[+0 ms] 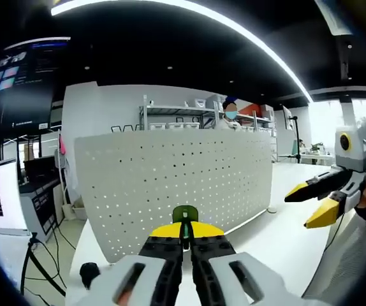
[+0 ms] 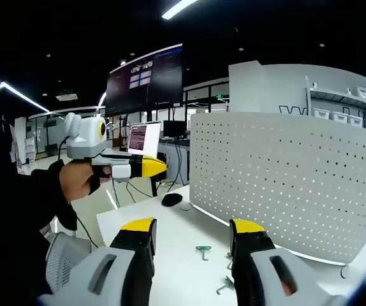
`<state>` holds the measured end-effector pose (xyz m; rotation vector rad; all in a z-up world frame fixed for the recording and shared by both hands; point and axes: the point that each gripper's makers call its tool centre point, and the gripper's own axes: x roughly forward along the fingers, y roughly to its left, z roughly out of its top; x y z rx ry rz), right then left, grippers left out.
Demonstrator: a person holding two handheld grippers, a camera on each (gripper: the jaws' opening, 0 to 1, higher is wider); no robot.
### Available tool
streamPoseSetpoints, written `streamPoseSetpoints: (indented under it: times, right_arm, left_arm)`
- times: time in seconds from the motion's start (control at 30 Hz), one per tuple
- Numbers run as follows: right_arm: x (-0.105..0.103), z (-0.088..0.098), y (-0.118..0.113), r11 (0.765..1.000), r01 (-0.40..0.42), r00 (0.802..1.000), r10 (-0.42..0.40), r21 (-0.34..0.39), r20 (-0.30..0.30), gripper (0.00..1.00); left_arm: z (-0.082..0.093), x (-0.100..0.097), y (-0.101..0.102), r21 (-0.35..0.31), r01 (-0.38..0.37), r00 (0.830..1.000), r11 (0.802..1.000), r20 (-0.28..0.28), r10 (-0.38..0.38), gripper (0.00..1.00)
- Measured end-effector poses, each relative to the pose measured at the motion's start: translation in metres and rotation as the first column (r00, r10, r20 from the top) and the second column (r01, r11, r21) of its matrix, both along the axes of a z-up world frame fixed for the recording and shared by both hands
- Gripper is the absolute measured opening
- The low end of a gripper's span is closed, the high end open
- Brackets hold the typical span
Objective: Insert the hook assembly into the mounting plate slot until the hook locks in place.
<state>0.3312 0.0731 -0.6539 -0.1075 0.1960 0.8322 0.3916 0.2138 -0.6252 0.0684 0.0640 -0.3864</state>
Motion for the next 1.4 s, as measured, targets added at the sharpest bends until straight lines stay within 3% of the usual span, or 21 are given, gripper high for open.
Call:
streamPoseSetpoints:
  times: [0.53, 0.87, 1.0, 1.4]
  right_arm:
    - [-0.004, -0.016, -0.012, 0.998, 0.046, 0.999, -0.046, -0.041, 0.012, 0.45]
    - [-0.001, -0.025, -0.019, 0.997, 0.062, 0.998, -0.062, -0.039, -0.007, 0.45]
    - [0.001, -0.027, -0.021, 0.997, 0.065, 0.998, -0.065, -0.043, -0.012, 0.45]
    - [0.007, -0.032, -0.025, 0.997, 0.07, 0.997, -0.071, -0.038, -0.034, 0.45]
  left_arm:
    - [0.036, 0.063, 0.035, -0.008, -0.078, 0.995, 0.997, 0.063, 0.079, 0.03]
    - [0.061, 0.111, 0.058, -0.008, -0.162, 0.978, 0.987, 0.136, 0.161, 0.03]
    - [0.066, 0.128, 0.064, -0.04, -0.176, 0.974, 0.984, 0.137, 0.18, 0.03]
    - [0.066, 0.167, 0.079, -0.049, -0.239, 0.96, 0.97, 0.138, 0.244, 0.03]
